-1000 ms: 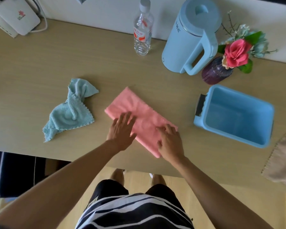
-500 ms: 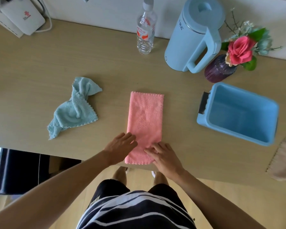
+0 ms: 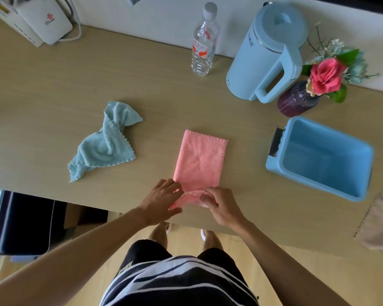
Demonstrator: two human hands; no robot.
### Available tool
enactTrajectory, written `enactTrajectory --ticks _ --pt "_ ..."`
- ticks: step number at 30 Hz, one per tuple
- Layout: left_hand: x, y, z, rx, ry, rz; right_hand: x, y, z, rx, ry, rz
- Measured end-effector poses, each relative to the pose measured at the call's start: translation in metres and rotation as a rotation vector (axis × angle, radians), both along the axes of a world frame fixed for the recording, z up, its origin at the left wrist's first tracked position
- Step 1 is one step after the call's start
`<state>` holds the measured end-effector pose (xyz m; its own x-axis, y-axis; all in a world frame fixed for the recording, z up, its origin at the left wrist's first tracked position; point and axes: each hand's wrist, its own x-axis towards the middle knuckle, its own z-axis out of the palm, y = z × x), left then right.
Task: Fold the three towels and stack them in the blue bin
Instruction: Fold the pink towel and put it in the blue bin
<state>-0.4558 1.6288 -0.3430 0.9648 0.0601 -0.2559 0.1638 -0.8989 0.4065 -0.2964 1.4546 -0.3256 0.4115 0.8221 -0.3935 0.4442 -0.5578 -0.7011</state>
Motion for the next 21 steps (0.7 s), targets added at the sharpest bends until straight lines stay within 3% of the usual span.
enactTrajectory --ticks 3,5,9,14,21 --pt "0.001 -0.008 0.003 -0.180 -0.113 0.198 -0.002 -0.004 0.009 0.102 0.154 -0.102" --pt "0.002 -0.011 0.005 -0.231 -0.143 0.215 -0.001 -0.009 0.011 0.095 0.162 -0.088" --pt "0.008 -0.007 0.013 -0.411 -0.081 0.246 0.005 -0.017 0.014 0.010 0.383 -0.093" --pt "0.023 0.003 0.020 -0.528 0.088 0.421 0.013 -0.016 0.011 0.025 0.237 -0.165" --pt "0.058 0.019 0.020 -0.524 0.123 0.684 0.044 0.018 0.011 0.091 0.104 -0.321"
